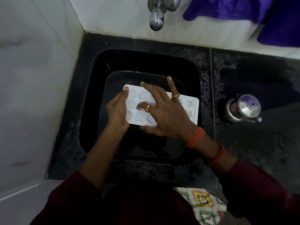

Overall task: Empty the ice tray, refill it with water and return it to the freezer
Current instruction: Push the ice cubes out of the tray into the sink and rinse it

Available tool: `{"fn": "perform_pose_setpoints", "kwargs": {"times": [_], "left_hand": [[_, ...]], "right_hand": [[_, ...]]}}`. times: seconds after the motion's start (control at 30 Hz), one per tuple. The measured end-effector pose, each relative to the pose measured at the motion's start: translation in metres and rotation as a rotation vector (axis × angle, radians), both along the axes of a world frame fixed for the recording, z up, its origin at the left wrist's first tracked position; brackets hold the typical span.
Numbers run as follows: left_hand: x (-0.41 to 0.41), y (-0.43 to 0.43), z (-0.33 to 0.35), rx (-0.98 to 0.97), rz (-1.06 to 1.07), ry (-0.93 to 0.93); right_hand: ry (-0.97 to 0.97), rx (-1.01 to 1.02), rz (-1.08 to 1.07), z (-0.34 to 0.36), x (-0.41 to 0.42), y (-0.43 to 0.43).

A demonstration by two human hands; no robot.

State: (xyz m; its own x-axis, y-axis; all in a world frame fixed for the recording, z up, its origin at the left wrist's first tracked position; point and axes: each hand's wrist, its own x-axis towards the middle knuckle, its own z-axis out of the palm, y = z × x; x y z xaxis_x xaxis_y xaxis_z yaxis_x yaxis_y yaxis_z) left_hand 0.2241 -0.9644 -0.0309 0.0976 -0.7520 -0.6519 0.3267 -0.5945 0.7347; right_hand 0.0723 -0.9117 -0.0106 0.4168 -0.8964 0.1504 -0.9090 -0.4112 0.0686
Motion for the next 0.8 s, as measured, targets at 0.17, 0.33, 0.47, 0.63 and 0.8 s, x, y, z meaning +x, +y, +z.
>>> {"fn": "perform_pose_setpoints", "kwargs": {"times": [0.17, 0.33, 0.47, 0.63, 0.8], "left_hand": [[0.001, -0.001, -0.002, -0.033, -0.017, -0.004], [-0.001, -0.004, -0.001, -0.048, -0.025, -0.018], [0.0, -0.004, -0.001, -0.049, -0.024, -0.015], [0.002, -0.005, -0.001, -0.024, -0.027, -0.024], [0.001, -0.005, 0.0, -0.045, -0.033, -0.036]], "right_hand": [[-0.061, -0.033, 0.031, -0.001, 0.0, 0.004], [-0.079, -0.003, 0.061, -0.005, 0.005, 0.005], [-0.077, -0.004, 0.076, -0.011, 0.008, 0.005], [-0.061, -0.065, 0.089, -0.013, 0.011, 0.004], [-0.071, -0.065, 0.092, -0.007, 0.009, 0.001]]}}
